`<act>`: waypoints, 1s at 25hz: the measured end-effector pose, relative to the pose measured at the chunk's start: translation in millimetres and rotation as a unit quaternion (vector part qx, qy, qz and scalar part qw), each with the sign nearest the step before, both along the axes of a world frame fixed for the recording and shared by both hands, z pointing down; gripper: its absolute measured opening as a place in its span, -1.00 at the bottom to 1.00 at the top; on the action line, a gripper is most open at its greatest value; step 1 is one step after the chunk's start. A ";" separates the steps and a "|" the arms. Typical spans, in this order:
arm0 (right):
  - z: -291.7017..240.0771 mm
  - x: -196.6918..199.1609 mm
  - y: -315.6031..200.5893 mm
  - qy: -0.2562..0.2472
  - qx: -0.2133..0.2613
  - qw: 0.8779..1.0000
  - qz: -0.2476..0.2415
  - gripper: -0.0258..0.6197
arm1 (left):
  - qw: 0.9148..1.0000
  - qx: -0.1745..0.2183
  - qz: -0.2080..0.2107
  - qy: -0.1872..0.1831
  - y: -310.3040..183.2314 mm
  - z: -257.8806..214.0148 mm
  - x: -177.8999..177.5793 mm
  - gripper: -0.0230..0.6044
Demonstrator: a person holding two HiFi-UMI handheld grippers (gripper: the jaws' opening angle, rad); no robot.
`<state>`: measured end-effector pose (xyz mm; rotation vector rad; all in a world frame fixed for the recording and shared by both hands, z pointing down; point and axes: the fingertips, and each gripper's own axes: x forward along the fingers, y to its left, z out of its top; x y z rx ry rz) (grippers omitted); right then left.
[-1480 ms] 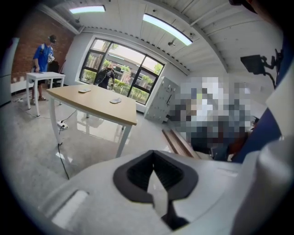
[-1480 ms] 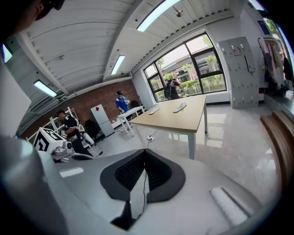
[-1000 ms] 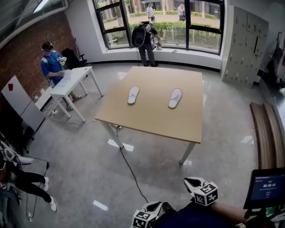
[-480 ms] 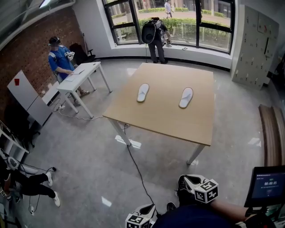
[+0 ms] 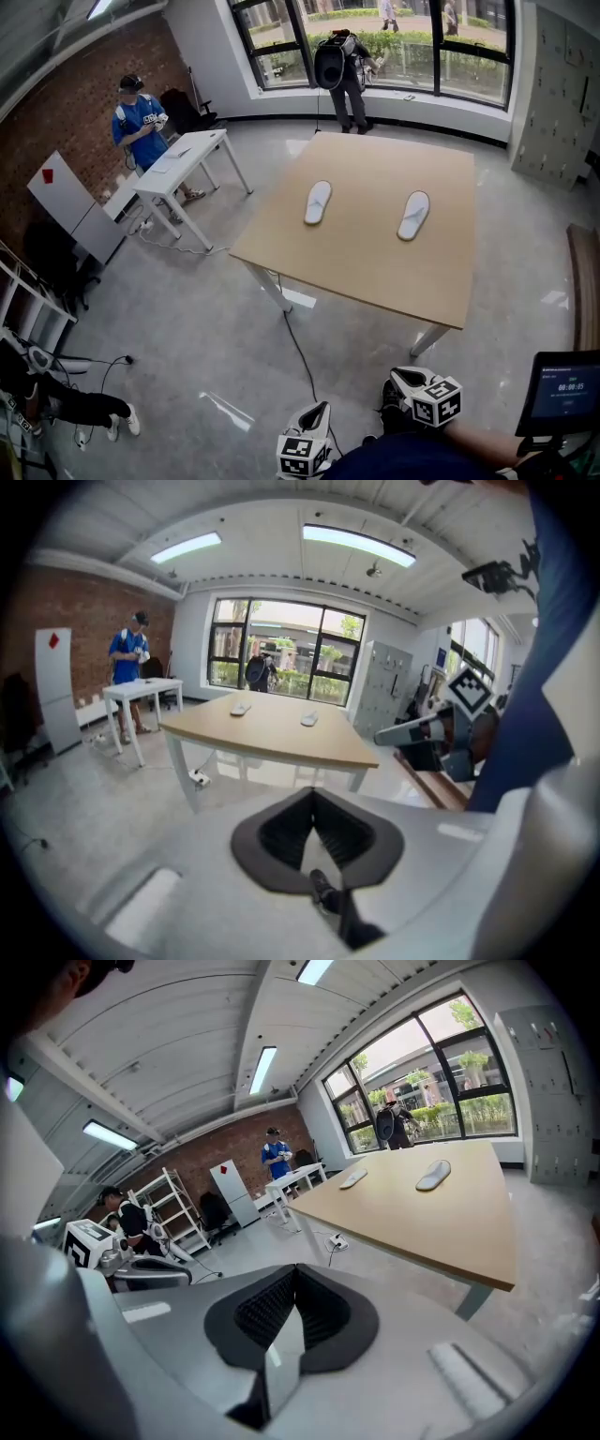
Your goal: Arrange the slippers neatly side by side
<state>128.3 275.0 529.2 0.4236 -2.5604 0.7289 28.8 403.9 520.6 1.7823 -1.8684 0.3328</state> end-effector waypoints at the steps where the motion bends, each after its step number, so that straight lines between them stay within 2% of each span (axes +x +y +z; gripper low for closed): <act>1: 2.2 -4.1 -7.6 0.000 -0.005 1.000 -0.001 -0.89 | 1.000 0.009 -0.008 -0.007 -15.8 -7.6 -3.6 -0.91; 3: 5.3 -11.9 -21.2 0.000 -0.015 1.000 -0.009 -0.89 | 0.999 0.024 -0.029 0.008 -44.5 -17.0 -9.0 -0.92; 5: 5.9 -20.4 -33.5 0.002 -0.017 1.000 -0.024 -0.89 | 0.998 0.032 -0.047 0.041 -67.2 -18.4 -13.3 -0.92; 7: 4.5 -29.9 -46.7 0.002 -0.013 0.999 -0.037 -0.89 | 0.995 0.033 -0.057 0.068 -85.0 -17.7 -16.4 -0.91; 9: 3.6 -38.0 -63.2 0.001 -0.009 0.999 -0.044 -0.89 | 0.995 0.029 -0.059 0.080 -100.9 -15.9 -17.8 -0.92; 12: 5.2 -47.3 -103.3 -0.001 -0.011 0.999 -0.050 -0.89 | 0.995 0.020 -0.064 0.080 -136.0 -10.3 -21.9 -0.91; 17: 2.7 -63.3 -204.0 -0.014 -0.010 0.998 -0.055 -0.89 | 0.993 0.017 -0.087 0.074 -226.5 -9.4 -38.6 -0.92; 25: -3.2 -75.5 -208.5 -0.028 -0.017 0.998 -0.059 -0.89 | 0.995 0.024 -0.078 0.059 -233.9 -21.0 -40.9 -0.91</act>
